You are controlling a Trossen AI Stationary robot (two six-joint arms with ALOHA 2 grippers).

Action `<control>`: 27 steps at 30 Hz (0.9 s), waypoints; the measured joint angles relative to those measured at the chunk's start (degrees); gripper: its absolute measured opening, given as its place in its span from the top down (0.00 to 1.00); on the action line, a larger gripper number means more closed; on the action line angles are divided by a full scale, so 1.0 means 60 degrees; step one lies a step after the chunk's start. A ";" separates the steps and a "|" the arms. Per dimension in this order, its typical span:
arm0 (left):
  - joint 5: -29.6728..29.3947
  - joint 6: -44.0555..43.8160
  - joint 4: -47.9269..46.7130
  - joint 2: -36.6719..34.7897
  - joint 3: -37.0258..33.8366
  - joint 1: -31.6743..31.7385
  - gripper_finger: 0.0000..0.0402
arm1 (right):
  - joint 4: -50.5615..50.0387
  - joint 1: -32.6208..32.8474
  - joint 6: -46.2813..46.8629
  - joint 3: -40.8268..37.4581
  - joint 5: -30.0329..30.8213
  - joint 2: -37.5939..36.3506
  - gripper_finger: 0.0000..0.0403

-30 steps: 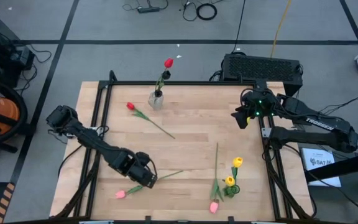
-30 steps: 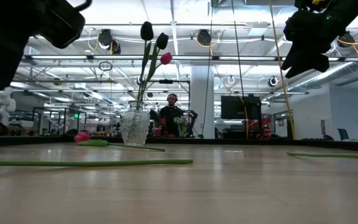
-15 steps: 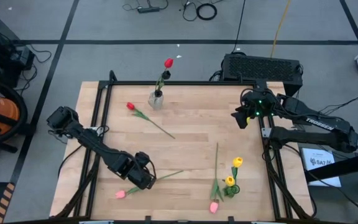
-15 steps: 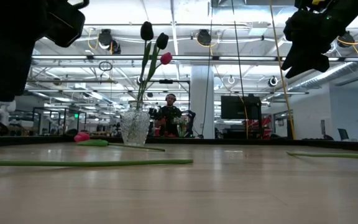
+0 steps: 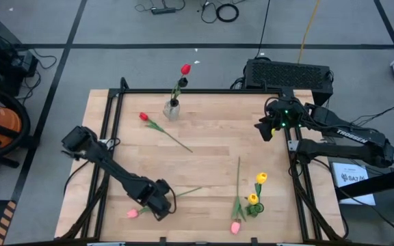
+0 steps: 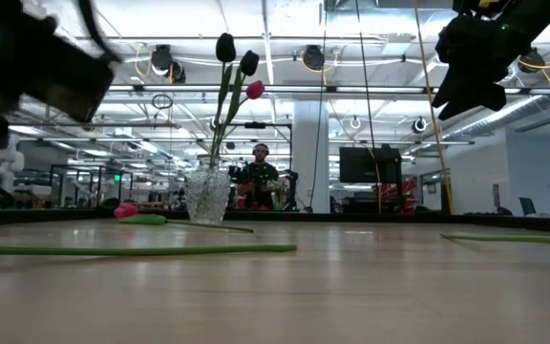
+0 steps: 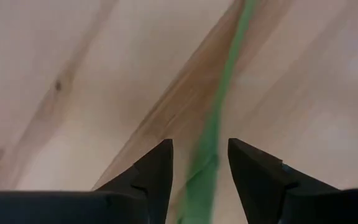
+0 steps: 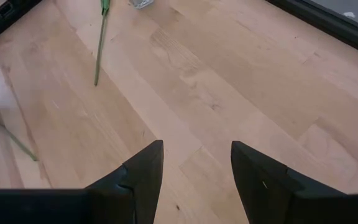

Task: Sort flowers into vase by color
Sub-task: Put the left pink tulip into the green flower vase

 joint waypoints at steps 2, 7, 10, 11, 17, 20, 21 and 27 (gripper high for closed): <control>0.0186 0.0024 -0.0040 0.0332 0.0003 -0.0088 0.61 | 0.0000 0.0002 0.0000 0.0000 0.0000 0.0000 0.55; 0.0735 0.0193 -0.0187 0.0864 0.0073 -0.0199 0.67 | 0.0006 0.0000 0.0082 0.0000 0.0004 0.0000 0.55; 0.0986 -0.0011 -0.0173 0.0903 0.0074 -0.0054 0.80 | 0.0016 0.0001 0.0053 0.0000 0.0004 0.0000 0.55; 0.1123 -0.0038 -0.0169 0.0858 0.0080 0.0042 0.86 | 0.0033 0.0001 -0.0016 0.0000 0.0003 0.0000 0.55; 0.1329 -0.0031 -0.0413 0.0302 0.0320 0.1025 0.97 | 0.0229 0.0004 -0.0178 0.0000 0.0015 0.0000 0.55; 0.1180 0.0258 -0.0330 -0.0331 0.0480 0.1841 0.98 | 0.0551 0.0002 -0.0912 0.0000 0.0018 0.0000 0.55; 0.1138 0.0331 -0.0361 -0.0567 0.0527 0.2121 0.98 | 0.0716 0.0001 -0.1349 0.0001 0.0018 -0.0001 0.55; 0.0654 0.1412 -0.0257 -0.2095 0.1263 0.4046 0.98 | 0.1119 0.0004 -0.4244 0.0336 0.0023 0.0002 0.55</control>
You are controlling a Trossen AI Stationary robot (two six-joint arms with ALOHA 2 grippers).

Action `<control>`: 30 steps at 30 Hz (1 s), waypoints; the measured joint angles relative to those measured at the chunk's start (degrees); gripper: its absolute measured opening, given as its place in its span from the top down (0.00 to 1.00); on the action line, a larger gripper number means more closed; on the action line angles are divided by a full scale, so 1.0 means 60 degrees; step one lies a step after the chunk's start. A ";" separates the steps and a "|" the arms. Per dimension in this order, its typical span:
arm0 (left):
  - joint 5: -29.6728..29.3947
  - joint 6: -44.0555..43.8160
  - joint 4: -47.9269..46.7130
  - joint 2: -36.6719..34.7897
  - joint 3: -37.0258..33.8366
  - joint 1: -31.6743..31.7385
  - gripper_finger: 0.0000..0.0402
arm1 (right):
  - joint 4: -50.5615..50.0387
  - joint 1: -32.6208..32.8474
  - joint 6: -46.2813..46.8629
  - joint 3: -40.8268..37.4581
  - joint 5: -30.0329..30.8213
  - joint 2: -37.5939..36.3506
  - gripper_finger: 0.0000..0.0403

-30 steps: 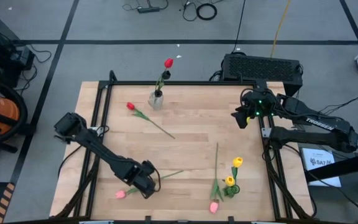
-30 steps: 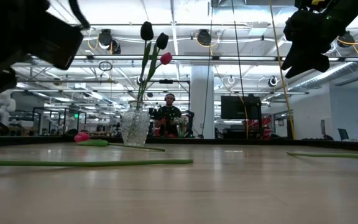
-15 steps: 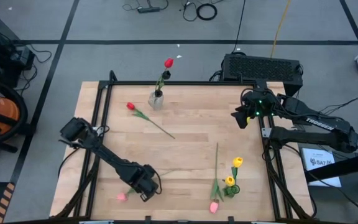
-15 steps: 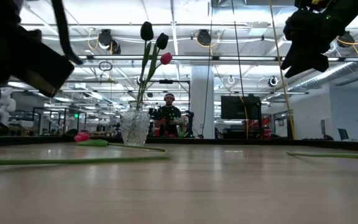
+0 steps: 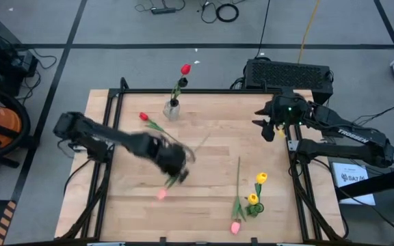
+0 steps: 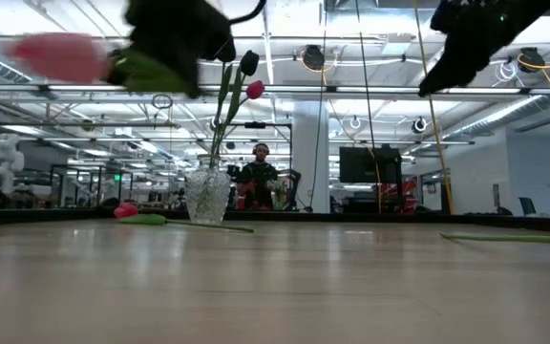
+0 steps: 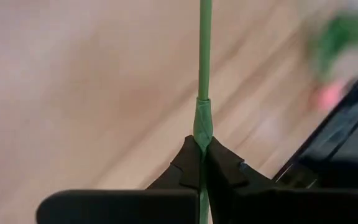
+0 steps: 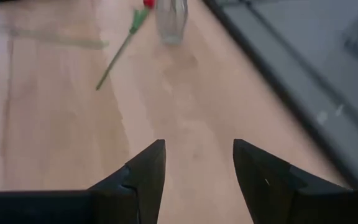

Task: Sort flowers into vase by color
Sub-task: Put the left pink tulip into the green flower vase

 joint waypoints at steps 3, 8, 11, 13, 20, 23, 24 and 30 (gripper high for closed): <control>-0.0178 0.0061 0.0115 -0.0549 0.0550 0.1019 0.98 | -0.0019 0.0015 -0.1339 0.0573 0.0273 -0.0001 0.55; 0.0195 -0.0040 0.2196 -0.0863 0.1400 0.2618 0.98 | 0.0038 0.0443 -0.3718 0.1868 0.0501 0.0134 0.55; 0.1166 0.0002 0.4199 -0.0670 0.1810 0.3293 0.98 | 0.0027 0.0990 -0.5255 0.2507 0.0494 0.0368 0.55; 0.2000 0.0016 0.5155 -0.0460 0.2020 0.3646 0.99 | 0.0033 0.1450 -0.6138 0.2840 0.0505 0.0553 0.55; 0.3670 -0.0805 0.5770 0.0565 0.2602 0.4162 0.99 | 0.1002 0.3277 -0.8545 0.3311 0.1532 0.1436 0.55; 0.4010 -0.0969 0.5716 0.0847 0.2602 0.4143 0.99 | 0.1446 0.3918 -0.9507 0.3317 0.2310 0.1828 0.55; 0.4042 -0.0970 0.5702 0.0922 0.2599 0.4141 0.98 | 0.1484 0.4095 -0.9815 0.3317 0.2464 0.2008 0.55; 0.4121 -0.0976 0.5737 0.1078 0.2599 0.4152 0.98 | 0.1646 0.4765 -1.1039 0.3314 0.3463 0.2971 0.61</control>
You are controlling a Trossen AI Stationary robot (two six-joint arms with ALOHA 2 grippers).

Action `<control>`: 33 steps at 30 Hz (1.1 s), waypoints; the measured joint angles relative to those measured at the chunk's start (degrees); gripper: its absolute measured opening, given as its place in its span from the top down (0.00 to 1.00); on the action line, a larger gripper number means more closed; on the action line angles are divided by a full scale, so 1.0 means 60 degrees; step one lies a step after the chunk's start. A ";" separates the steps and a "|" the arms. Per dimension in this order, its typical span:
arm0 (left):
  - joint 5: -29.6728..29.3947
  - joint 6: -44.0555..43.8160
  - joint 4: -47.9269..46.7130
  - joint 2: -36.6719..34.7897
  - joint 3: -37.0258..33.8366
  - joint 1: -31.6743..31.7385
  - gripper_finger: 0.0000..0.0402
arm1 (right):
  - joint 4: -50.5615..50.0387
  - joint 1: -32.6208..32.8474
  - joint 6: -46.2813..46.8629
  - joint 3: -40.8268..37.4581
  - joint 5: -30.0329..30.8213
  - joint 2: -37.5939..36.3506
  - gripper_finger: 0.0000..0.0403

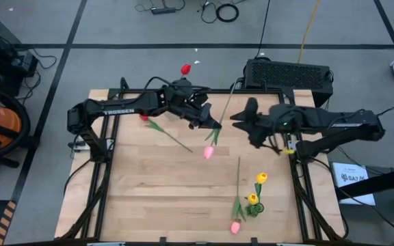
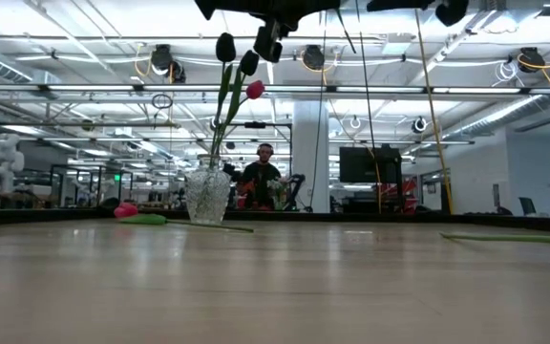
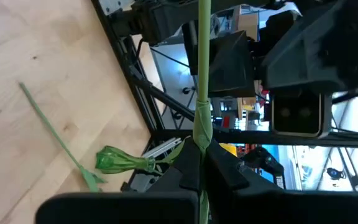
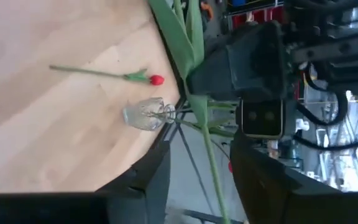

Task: Sort flowers into vase by color
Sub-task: Put the left pink tulip into the green flower vase

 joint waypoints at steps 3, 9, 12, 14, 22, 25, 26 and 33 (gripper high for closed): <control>0.0008 0.0004 -0.0016 0.0005 0.0000 -0.0004 0.98 | 0.0454 0.0166 -0.0421 0.0000 0.0331 0.0460 0.67; 0.0011 0.0007 -0.0006 0.0003 0.0000 0.0000 0.98 | 0.1109 0.0247 -0.0546 0.0000 0.0551 0.1148 0.78; 0.0011 0.0034 -0.0078 0.0003 -0.0009 -0.0004 0.98 | 0.1215 0.0244 -0.0577 0.0000 0.0616 0.1346 0.82; 0.0009 0.0070 -0.0097 0.0005 -0.0015 -0.0004 0.98 | 0.1333 0.0240 -0.0536 0.0000 0.0638 0.1447 0.85; 0.0032 0.0338 -0.0078 0.0003 -0.0015 -0.0113 0.97 | 0.1564 0.0251 -0.0330 0.0000 0.0958 0.1547 0.98; -0.0225 0.0679 -0.0086 0.0003 -0.0015 -0.0131 0.97 | 0.1532 0.0250 -0.0325 0.0000 0.1004 0.1544 0.99; -0.0344 0.0762 -0.0081 0.0003 -0.0015 -0.0131 0.96 | 0.1529 0.0242 -0.0321 0.0000 0.1045 0.1536 0.99; -0.0468 0.1358 0.0040 0.0002 -0.0015 -0.0041 0.81 | 0.1448 0.0229 -0.0145 0.0000 0.1419 0.1540 1.00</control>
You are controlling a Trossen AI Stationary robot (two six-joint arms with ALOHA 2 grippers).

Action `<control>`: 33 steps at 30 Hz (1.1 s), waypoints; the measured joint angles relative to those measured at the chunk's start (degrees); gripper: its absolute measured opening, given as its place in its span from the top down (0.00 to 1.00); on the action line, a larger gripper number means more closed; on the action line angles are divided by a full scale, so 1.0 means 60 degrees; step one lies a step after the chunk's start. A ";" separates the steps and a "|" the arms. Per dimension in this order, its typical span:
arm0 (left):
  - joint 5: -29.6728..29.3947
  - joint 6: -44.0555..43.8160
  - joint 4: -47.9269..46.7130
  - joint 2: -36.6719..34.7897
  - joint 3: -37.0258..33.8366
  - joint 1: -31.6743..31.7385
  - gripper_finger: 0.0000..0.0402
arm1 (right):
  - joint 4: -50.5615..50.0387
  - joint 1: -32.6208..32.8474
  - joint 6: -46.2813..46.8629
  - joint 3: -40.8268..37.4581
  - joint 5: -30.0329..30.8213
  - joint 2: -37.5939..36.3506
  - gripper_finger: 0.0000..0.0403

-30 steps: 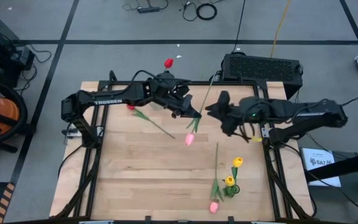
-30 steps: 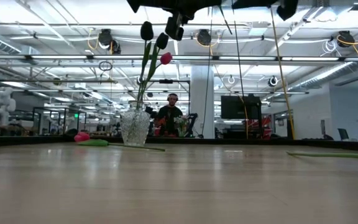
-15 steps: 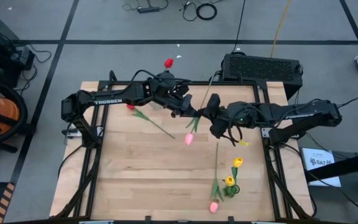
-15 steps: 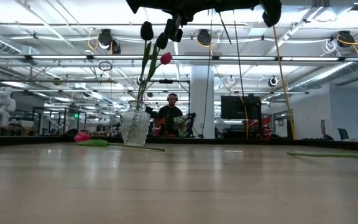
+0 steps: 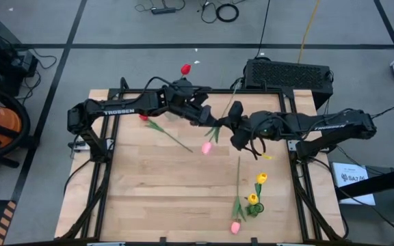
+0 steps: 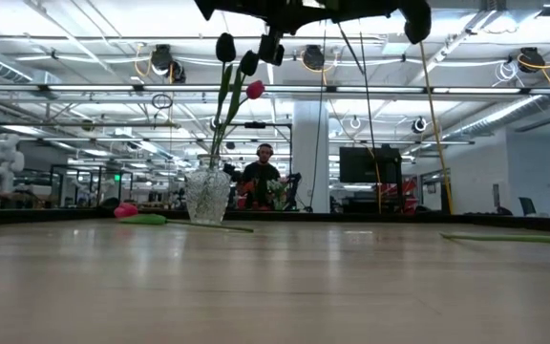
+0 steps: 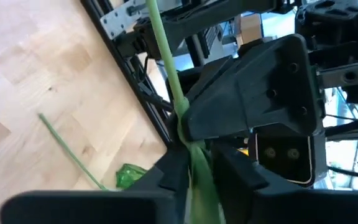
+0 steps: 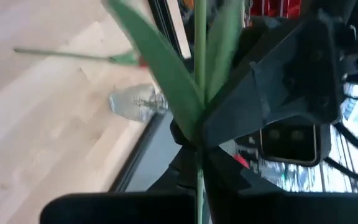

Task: Sort flowers into vase by color
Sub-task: Put the left pink tulip into the green flower vase

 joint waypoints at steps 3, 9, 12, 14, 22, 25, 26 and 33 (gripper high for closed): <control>0.0250 0.0003 0.0052 -0.0003 0.0000 0.0065 0.74 | -0.0237 -0.0107 0.0023 0.0000 0.0728 -0.0039 1.00; 0.1121 0.0046 0.0133 -0.0186 0.0004 0.0124 0.67 | -0.1354 -0.0459 0.1422 -0.0007 0.1129 -0.0664 1.00; 0.1045 0.0666 0.0197 -0.0545 0.0004 0.0201 0.67 | -0.2114 -0.0506 0.3052 -0.0007 0.1244 -0.1132 1.00; 0.0933 0.1272 0.0107 -0.0952 0.0004 0.0279 0.67 | -0.2440 -0.0501 0.4491 -0.0007 0.1975 -0.1523 1.00; -0.0655 0.4485 -0.1998 -0.3182 0.0017 0.0264 0.67 | -0.3111 -0.0432 1.2133 -0.0018 0.3379 -0.3689 1.00; -0.1651 0.5680 -0.3192 -0.4014 0.0018 0.0005 0.67 | -0.3121 -0.0389 1.4598 -0.0015 0.2687 -0.4520 1.00; -0.2035 0.6021 -0.3638 -0.4254 0.0018 -0.0107 0.67 | -0.3110 -0.0315 1.5273 -0.0015 0.2419 -0.4763 1.00; -0.4618 0.7268 -0.5338 -0.5344 -0.0204 -0.1327 0.67 | -0.1948 0.1230 1.7331 -0.0006 0.2258 -0.5590 1.00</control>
